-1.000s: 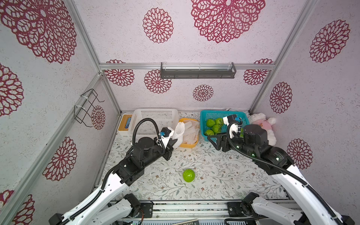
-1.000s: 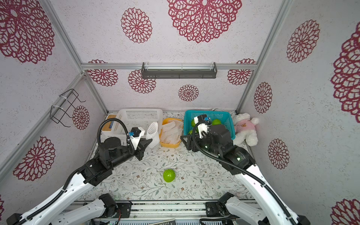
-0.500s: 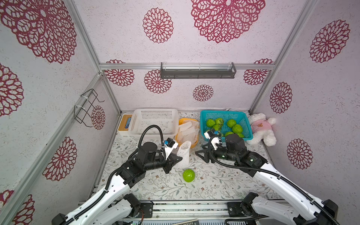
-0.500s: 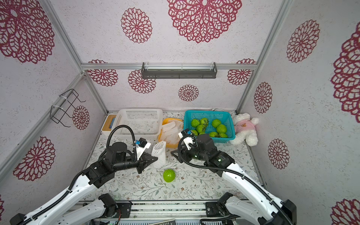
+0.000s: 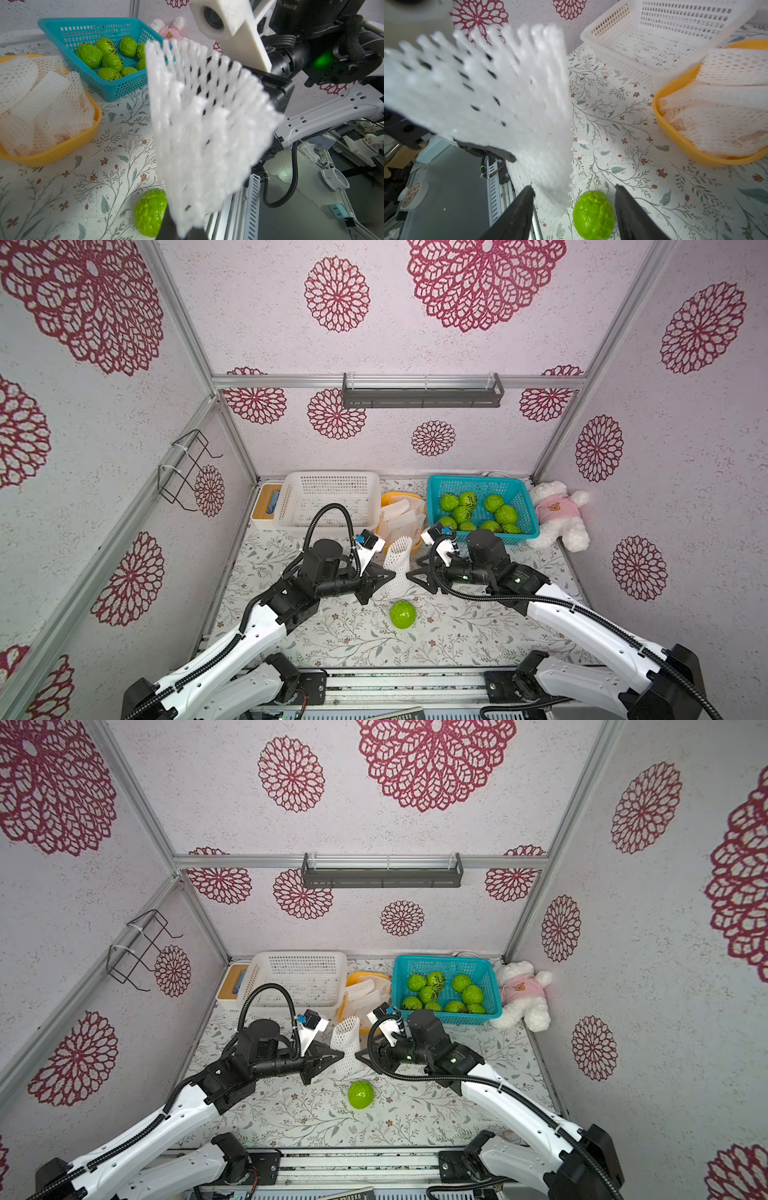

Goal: Sleeve custard apples in foam nets
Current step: Pick up the foam net from the storage box.

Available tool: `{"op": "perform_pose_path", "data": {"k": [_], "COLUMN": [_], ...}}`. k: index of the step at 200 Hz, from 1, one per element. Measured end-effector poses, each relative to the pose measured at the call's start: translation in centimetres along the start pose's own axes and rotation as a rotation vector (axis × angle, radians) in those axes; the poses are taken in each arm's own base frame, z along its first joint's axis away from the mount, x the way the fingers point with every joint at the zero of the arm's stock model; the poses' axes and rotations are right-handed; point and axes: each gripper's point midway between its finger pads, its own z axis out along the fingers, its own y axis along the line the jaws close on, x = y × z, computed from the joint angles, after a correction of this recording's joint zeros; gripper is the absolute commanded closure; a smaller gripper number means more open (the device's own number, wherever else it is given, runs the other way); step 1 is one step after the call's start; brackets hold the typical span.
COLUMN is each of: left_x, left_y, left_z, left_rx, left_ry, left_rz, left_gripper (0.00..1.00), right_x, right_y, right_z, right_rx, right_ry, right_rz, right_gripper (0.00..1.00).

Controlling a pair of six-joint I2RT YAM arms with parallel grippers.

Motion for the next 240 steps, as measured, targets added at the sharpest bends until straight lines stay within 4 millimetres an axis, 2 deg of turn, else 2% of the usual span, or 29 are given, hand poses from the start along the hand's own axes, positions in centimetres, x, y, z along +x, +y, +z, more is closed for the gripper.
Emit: {"op": "perform_pose_path", "data": {"k": [43, 79, 86, 102, 146, 174, 211, 240], "left_x": [-0.1, 0.0, 0.0, -0.1, 0.0, 0.2, 0.5, 0.6], "left_y": [0.5, 0.8, 0.8, 0.8, 0.9, 1.1, 1.3, 1.5], "left_z": [0.5, 1.0, 1.0, 1.0, 1.0, 1.3, 1.6, 1.7], "left_rx": [-0.007, -0.008, -0.008, -0.007, -0.009, -0.009, -0.013, -0.017], "left_ry": [-0.002, 0.006, 0.005, 0.002, 0.003, 0.015, 0.026, 0.029], "left_rz": [-0.016, -0.031, -0.032, -0.032, -0.039, -0.048, -0.055, -0.062], "left_gripper": [0.96, 0.96, 0.96, 0.96, 0.96, 0.96, 0.94, 0.93], "right_x": [-0.2, 0.0, 0.1, 0.1, 0.0, 0.5, 1.2, 1.1], "right_y": [0.9, 1.0, 0.9, 0.7, -0.3, -0.7, -1.1, -0.8], "right_z": [0.1, 0.3, 0.4, 0.5, 0.6, 1.2, 2.0, 2.0], "right_rx": [-0.047, -0.056, -0.054, -0.042, 0.009, 0.012, 0.006, -0.009], "right_ry": [-0.005, 0.005, 0.006, 0.008, 0.002, 0.019, 0.048, 0.045], "right_rz": [-0.014, -0.011, -0.011, -0.012, -0.024, -0.019, -0.010, -0.008], "right_gripper": [0.51, 0.52, 0.50, 0.37, 0.36, 0.44, 0.68, 0.80]}}
